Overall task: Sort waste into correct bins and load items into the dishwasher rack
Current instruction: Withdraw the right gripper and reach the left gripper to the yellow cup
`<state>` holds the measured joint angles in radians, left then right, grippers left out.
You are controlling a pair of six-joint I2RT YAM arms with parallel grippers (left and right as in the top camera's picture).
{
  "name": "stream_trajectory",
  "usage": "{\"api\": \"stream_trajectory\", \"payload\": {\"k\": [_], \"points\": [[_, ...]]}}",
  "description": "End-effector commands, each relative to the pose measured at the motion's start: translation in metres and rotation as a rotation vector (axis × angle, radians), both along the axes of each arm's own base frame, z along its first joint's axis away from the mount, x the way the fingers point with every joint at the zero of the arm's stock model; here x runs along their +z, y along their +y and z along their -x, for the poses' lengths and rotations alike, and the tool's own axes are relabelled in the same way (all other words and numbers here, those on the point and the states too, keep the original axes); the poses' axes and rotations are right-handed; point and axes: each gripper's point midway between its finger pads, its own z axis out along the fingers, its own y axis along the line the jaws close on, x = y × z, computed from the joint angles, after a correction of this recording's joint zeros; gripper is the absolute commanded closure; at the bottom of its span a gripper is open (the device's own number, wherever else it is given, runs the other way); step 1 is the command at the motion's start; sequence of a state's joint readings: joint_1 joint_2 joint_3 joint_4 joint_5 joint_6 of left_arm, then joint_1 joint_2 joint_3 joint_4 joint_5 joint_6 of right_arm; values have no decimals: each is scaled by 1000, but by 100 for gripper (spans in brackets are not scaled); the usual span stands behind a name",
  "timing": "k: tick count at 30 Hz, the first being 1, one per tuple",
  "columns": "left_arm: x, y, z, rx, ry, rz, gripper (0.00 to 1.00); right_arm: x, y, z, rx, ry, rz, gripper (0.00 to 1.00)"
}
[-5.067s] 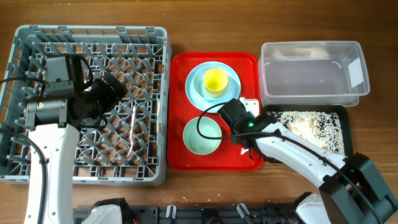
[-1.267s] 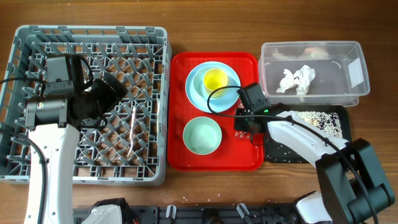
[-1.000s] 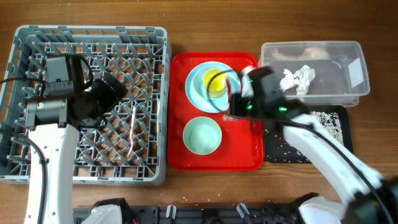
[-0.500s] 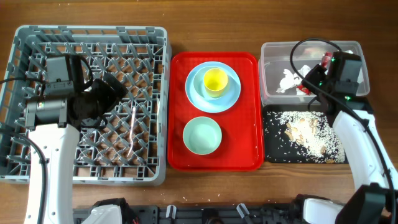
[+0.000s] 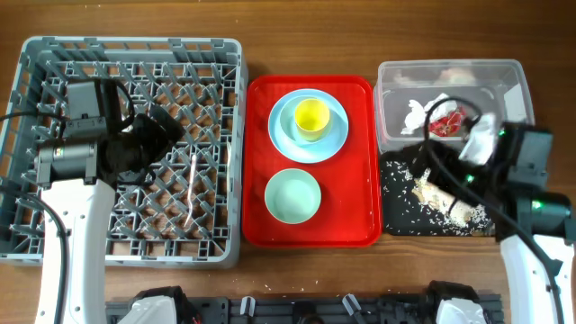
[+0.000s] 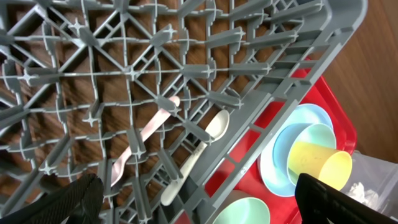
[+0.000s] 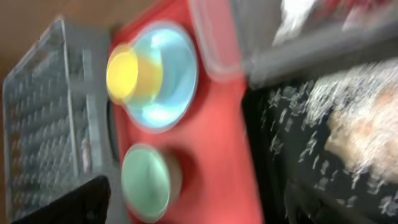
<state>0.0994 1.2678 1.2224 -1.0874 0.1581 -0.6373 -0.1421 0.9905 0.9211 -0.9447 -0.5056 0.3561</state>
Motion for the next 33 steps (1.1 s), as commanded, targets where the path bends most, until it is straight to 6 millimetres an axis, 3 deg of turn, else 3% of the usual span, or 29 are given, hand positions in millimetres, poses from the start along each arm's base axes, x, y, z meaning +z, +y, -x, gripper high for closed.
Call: {"api": "stream_trajectory", "payload": {"k": [1, 3, 5, 6, 9, 11, 14, 15, 33], "points": [[5, 0, -2, -3, -17, 4, 0, 1, 22, 23, 85, 49, -61, 7], [5, 0, -2, -3, -17, 4, 0, -11, 25, 47, 158, 129, -32, 14], [5, 0, -2, -3, -17, 4, 0, -17, 18, 52, 155, 153, 19, 19], [5, 0, -2, -3, -17, 4, 0, -15, 17, 49, 150, 134, 23, 28], [5, 0, -2, -3, -17, 4, 0, 10, 24, 43, 102, 22, -41, 32], [5, 0, -2, -3, -17, 4, 0, 33, 22, 51, 57, -97, -31, 34], [5, 0, -2, -3, -17, 4, 0, 51, 6, 65, -27, -227, 61, 22], [5, 0, -2, -3, -17, 4, 0, 54, 1, 71, -53, -256, 94, 0], [5, 0, -2, -3, -17, 4, 0, 56, -1, 75, -106, -248, 67, 0]]}}
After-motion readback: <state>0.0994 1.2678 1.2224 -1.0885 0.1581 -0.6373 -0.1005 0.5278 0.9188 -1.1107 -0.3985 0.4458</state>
